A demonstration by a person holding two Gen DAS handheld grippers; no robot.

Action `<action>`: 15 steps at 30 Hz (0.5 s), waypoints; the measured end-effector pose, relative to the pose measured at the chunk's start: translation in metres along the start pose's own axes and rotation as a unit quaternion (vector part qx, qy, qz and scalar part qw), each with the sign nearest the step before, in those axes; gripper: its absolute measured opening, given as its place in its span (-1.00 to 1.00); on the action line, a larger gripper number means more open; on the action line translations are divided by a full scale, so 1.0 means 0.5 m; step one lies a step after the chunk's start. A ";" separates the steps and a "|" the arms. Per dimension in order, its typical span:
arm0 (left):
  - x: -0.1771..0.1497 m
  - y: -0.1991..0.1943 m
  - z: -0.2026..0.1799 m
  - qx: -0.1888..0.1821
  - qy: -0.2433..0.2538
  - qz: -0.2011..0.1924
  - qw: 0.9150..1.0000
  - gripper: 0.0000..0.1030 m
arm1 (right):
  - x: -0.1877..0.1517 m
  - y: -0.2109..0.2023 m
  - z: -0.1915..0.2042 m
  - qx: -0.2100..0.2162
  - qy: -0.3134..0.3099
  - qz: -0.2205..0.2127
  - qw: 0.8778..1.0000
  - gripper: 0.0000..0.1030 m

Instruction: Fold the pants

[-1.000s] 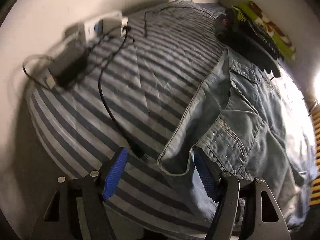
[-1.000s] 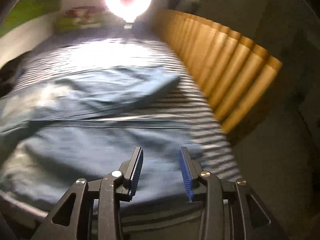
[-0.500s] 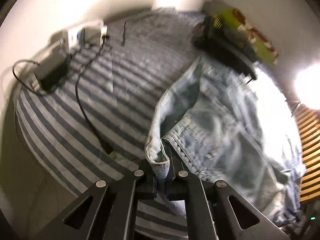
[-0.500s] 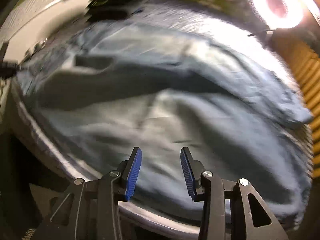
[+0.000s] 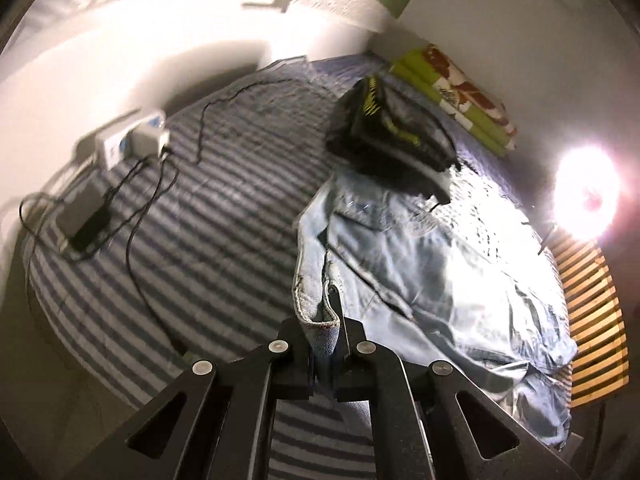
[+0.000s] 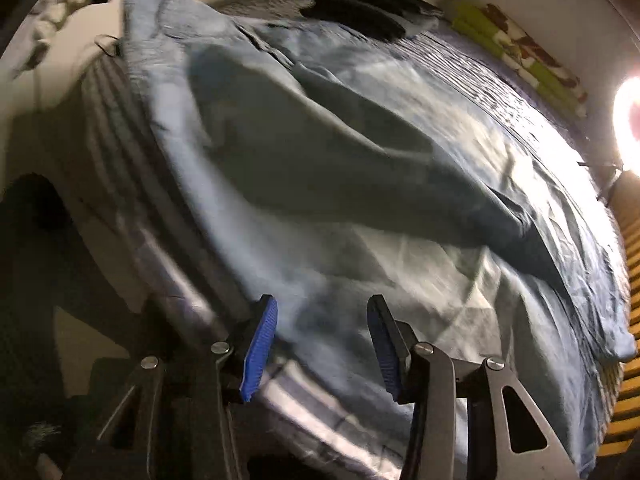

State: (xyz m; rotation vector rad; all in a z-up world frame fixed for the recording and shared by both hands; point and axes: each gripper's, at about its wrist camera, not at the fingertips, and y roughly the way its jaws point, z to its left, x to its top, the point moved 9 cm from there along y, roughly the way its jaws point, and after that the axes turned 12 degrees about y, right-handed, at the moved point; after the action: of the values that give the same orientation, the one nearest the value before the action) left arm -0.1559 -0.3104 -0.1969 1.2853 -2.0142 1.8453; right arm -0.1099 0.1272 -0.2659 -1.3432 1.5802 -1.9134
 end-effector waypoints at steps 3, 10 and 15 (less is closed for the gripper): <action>0.022 -0.022 -0.022 0.000 0.013 -0.009 1.000 -0.92 | 0.002 -0.010 0.019 0.006 -0.018 -0.009 1.000 -0.11; -0.001 -0.056 0.008 0.014 0.030 -0.006 0.999 -0.92 | -0.011 0.046 0.014 -0.073 -0.056 0.014 0.996 -0.95; -0.113 0.014 0.091 0.061 0.042 0.079 0.994 -0.70 | -0.036 -0.014 0.039 0.023 -0.042 0.035 0.998 -0.84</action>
State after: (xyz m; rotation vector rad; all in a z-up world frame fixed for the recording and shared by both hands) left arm -0.1049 -0.3229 -0.2474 1.0835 -2.0420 2.0850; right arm -0.0828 0.1312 -0.2687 -1.3135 1.5128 -1.8170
